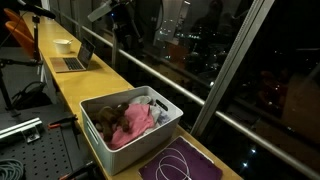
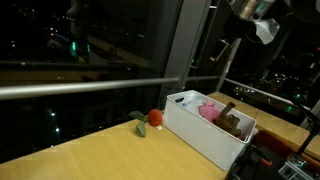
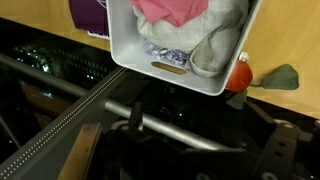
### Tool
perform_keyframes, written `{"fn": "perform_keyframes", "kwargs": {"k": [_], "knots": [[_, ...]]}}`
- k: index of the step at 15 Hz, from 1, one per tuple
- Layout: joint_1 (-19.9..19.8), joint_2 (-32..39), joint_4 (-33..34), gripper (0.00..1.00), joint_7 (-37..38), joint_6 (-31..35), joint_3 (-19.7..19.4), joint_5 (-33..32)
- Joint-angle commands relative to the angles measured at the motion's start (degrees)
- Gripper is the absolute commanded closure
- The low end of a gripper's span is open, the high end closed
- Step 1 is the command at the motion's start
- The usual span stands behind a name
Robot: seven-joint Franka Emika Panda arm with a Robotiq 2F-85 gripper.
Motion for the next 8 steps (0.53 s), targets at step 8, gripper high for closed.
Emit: {"fn": "perform_keyframes", "kwargs": {"k": [8], "knots": [[5.06, 23.85, 31.05, 0.00, -25.01, -8.54, -0.88, 1.31]]}}
